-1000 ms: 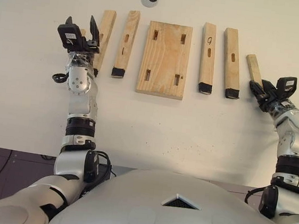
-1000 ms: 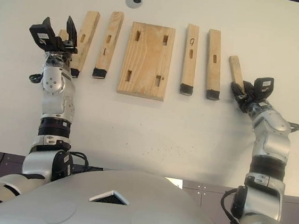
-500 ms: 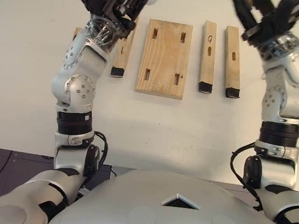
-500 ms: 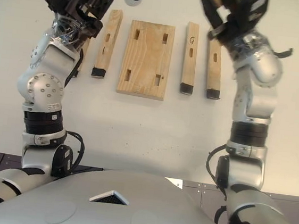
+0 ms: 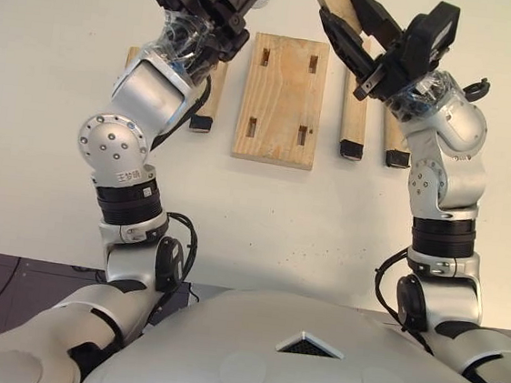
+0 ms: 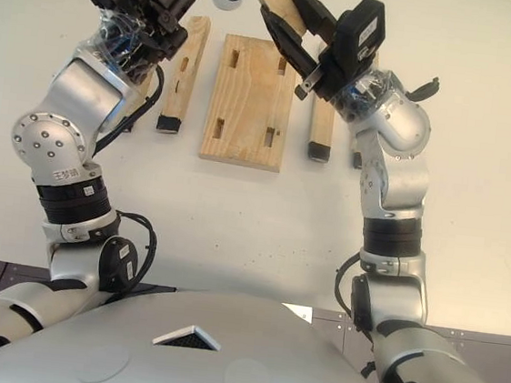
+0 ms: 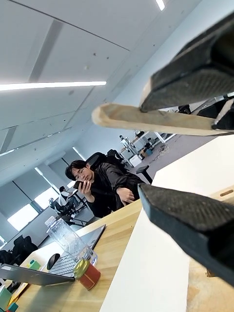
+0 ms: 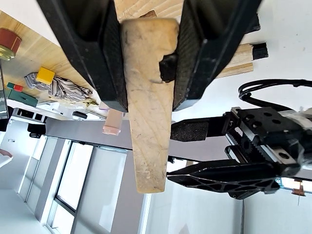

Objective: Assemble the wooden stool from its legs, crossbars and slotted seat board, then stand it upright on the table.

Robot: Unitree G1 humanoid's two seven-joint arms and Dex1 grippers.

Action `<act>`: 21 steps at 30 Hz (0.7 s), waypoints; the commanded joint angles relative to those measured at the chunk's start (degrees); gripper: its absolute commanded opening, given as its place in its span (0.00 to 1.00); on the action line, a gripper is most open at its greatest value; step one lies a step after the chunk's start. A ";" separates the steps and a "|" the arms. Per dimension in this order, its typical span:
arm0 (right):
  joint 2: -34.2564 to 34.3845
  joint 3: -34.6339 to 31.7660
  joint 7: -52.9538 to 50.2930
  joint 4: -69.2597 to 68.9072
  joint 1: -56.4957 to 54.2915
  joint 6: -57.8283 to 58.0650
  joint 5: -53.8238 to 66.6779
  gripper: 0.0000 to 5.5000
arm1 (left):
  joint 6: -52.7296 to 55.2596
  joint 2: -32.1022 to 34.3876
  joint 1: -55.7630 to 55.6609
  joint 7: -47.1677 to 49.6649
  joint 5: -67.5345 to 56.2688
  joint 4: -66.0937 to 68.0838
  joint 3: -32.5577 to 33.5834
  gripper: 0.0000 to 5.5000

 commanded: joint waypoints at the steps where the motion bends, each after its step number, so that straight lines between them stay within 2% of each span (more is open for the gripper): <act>1: 0.30 2.19 0.78 -1.10 -0.26 2.17 -0.17 0.24 | 0.42 0.07 -1.59 0.05 -1.83 -1.21 -0.64 0.40; 7: -0.20 3.37 1.31 -0.49 -0.57 1.18 -1.49 0.24 | 0.31 0.29 -1.17 0.26 -3.15 -1.27 -1.12 0.40; 18: -0.22 3.75 0.59 0.39 -0.54 0.42 -2.83 0.24 | -1.30 0.19 -1.25 -0.65 -4.05 -2.28 -0.91 0.10; 21: -0.20 4.05 0.47 0.87 -0.68 -0.13 -3.51 0.24 | -2.25 0.73 -1.77 -1.07 -2.45 -2.14 -0.96 0.08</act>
